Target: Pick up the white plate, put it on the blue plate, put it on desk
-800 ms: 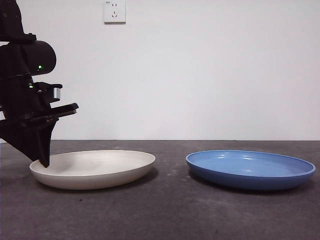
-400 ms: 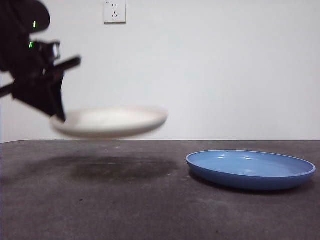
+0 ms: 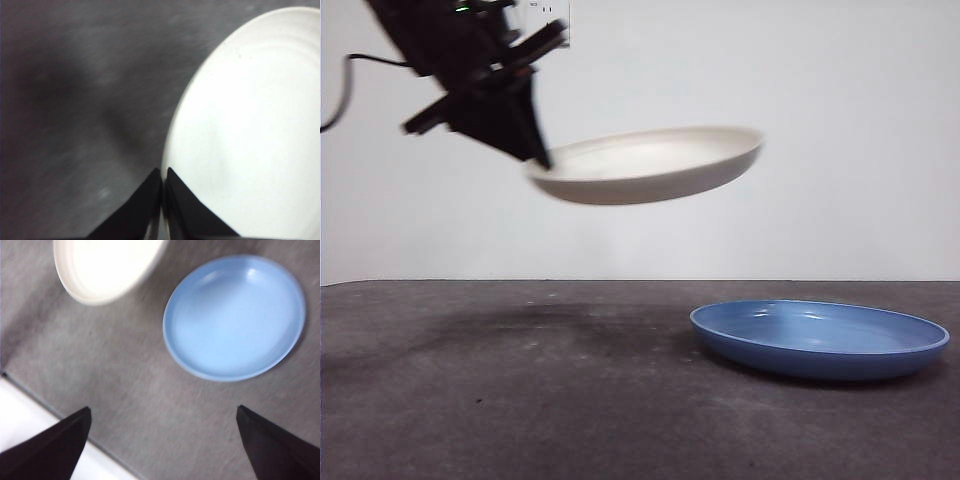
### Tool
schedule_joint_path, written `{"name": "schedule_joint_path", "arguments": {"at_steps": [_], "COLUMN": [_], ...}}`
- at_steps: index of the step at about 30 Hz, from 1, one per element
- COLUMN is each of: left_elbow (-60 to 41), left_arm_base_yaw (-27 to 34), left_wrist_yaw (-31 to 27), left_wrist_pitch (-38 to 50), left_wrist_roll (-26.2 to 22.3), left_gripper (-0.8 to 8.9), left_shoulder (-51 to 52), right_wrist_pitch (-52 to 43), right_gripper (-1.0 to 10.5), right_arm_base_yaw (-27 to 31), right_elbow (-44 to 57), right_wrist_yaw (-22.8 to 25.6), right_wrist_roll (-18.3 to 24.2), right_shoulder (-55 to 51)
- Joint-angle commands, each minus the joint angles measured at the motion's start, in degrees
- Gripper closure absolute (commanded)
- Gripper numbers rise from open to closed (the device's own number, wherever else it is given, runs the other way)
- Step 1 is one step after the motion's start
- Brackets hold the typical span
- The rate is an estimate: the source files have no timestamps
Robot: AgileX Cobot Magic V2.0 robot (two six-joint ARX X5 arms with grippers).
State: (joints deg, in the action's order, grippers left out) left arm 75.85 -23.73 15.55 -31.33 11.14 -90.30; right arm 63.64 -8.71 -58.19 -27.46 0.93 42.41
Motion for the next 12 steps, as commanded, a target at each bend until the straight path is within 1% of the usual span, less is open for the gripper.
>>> {"name": "schedule_joint_path", "arguments": {"at_steps": [1,4,8,12], "left_elbow": [2.43,4.83,8.98,14.1], "left_arm_base_yaw": [-2.56,-4.85,-7.56,-9.88], "left_wrist_yaw": [-1.01,-1.01,-1.01,-1.01], "left_wrist_pitch": [0.72,0.48,0.66,0.04], "left_wrist_roll": [1.6,1.97,3.1,3.52], "left_gripper": [8.04,8.04,8.04,8.04], "left_shoulder": [-3.17,-6.78,-12.5,-18.49], "right_wrist_pitch": [-0.48,-0.22,1.07,1.66], "right_gripper": [4.8,4.8,4.8,4.8], "right_arm_base_yaw": [-0.2,-0.2,-0.2,-0.2], "right_elbow": [-3.82,-7.54,-12.04,-14.25], "right_wrist_yaw": [1.16,1.25,3.56,3.93], "right_wrist_roll": [-1.64,-2.43,-2.47,-2.47], "right_shoulder": [0.04,0.02,-0.24,-0.66]}}
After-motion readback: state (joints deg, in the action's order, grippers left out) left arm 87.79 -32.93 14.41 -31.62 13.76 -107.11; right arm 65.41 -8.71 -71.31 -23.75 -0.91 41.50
